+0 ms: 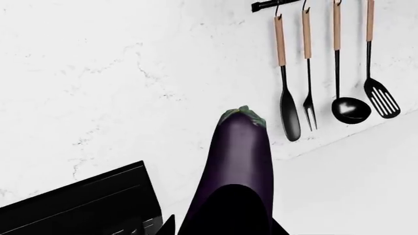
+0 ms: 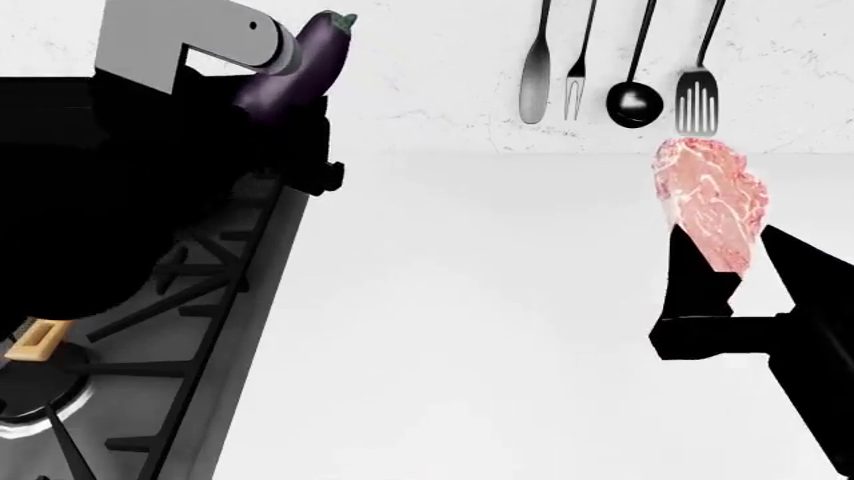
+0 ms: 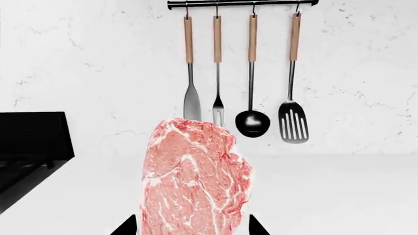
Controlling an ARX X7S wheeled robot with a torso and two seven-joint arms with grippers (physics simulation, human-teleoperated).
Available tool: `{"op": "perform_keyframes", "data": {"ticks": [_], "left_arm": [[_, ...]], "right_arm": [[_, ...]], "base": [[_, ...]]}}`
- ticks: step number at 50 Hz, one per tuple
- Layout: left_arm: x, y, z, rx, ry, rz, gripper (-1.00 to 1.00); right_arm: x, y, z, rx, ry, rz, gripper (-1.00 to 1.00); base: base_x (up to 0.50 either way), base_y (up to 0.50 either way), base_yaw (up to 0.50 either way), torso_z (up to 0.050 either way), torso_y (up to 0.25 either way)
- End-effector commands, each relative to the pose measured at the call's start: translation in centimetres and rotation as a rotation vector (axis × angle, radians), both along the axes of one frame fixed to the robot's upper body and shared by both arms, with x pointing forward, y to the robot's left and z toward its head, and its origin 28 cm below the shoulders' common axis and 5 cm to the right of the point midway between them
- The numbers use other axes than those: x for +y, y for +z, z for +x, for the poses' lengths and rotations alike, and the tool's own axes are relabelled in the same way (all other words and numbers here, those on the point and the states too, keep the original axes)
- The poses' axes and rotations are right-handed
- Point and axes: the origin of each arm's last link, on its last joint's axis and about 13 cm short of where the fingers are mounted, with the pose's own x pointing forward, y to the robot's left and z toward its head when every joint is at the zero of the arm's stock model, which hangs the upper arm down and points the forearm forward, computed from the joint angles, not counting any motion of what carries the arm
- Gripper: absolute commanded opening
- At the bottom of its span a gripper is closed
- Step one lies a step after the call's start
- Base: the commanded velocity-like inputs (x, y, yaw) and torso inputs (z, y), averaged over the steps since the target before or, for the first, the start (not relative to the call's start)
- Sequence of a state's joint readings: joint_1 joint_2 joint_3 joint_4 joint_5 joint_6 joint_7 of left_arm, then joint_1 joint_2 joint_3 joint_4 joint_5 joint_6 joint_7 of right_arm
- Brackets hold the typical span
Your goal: Place both pans onto different burners. Then place the eggplant and the lamb chop on different pans.
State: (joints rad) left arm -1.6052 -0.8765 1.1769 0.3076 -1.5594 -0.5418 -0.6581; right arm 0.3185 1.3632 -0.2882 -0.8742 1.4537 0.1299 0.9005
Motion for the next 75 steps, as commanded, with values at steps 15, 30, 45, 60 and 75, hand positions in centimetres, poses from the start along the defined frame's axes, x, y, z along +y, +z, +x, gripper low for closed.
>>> {"op": "perform_keyframes", "data": {"ticks": [15,30,45,60,75], "left_arm": [[0.57,0.41,-0.69,-0.022,0.024,-0.019,-1.0],[0.72,0.31,-0.66,-0.022,0.026,-0.026,-1.0],[0.81,0.24,-0.8,-0.022,0.025,-0.029,-1.0],[0.86,0.56,-0.87,-0.028,0.033,-0.029,-1.0],[1.01,0.45,-0.6,-0.026,0.041,-0.035,-1.0]], "right_arm": [[-0.01,0.99,0.09,-0.074,-0.055,-0.024,-1.0],[-0.03,0.82,-0.03,-0.093,-0.04,-0.045,-1.0],[-0.1,0.77,-0.04,-0.095,-0.044,-0.051,-1.0],[-0.19,1.46,-0.34,-0.084,-0.047,-0.071,-1.0],[-0.14,1.61,-0.28,-0.076,-0.041,-0.086,-1.0]], "base": [[0.0,0.0,0.0,0.0,0.0],[-0.01,0.06,0.0,0.0,0.001],[-0.05,0.49,0.0,0.0,0.0],[-0.05,0.5,0.0,0.001,0.001],[-0.05,0.43,0.0,0.0,0.001]]}}
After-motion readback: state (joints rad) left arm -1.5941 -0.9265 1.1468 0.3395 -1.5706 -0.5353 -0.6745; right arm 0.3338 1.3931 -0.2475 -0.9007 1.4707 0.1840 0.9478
